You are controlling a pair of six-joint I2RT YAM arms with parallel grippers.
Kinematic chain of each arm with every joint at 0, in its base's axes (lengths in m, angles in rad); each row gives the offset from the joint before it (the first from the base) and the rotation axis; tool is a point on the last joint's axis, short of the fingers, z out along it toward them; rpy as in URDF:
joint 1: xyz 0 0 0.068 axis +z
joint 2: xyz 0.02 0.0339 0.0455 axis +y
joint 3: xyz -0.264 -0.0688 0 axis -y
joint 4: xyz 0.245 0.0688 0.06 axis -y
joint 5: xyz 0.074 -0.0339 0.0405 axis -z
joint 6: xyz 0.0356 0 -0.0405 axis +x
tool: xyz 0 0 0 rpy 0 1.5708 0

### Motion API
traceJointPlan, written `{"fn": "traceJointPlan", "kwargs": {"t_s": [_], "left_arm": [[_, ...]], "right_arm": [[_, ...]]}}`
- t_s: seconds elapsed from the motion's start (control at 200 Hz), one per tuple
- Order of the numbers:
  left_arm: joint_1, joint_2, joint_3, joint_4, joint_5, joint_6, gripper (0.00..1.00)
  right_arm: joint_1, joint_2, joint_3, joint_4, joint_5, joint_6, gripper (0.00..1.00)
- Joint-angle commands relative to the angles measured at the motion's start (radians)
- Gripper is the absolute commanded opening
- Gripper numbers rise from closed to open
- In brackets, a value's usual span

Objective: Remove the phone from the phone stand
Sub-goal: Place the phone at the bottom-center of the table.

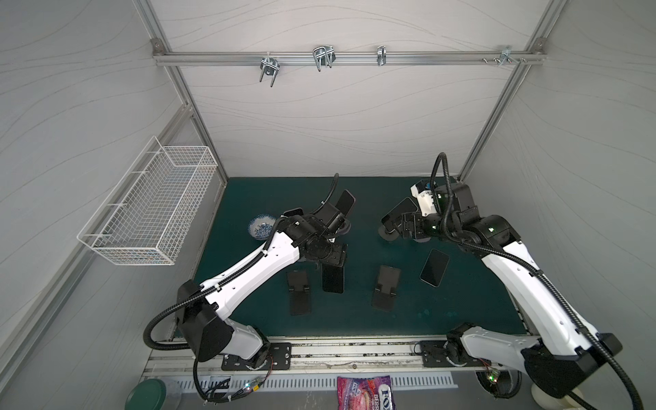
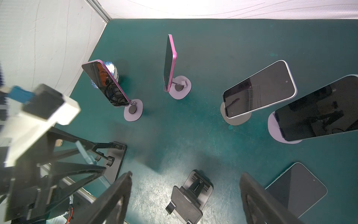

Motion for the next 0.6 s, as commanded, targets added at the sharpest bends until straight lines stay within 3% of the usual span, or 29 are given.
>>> {"fn": "traceJointPlan", "kwargs": {"t_s": [0.0,0.385,0.595], "left_arm": [[-0.002,0.038,0.047,0.044,0.04,0.017,0.6],[0.002,0.198,0.056,0.101,0.114,0.061,0.57],[0.01,0.293,0.102,0.029,0.119,0.106,0.55]], "right_arm": [[-0.013,0.001,0.0,-0.025,-0.011,-0.02,0.88],[-0.037,-0.016,-0.019,-0.031,-0.02,-0.023,0.88],[-0.037,-0.017,-0.022,-0.026,-0.033,-0.016,0.88]]}}
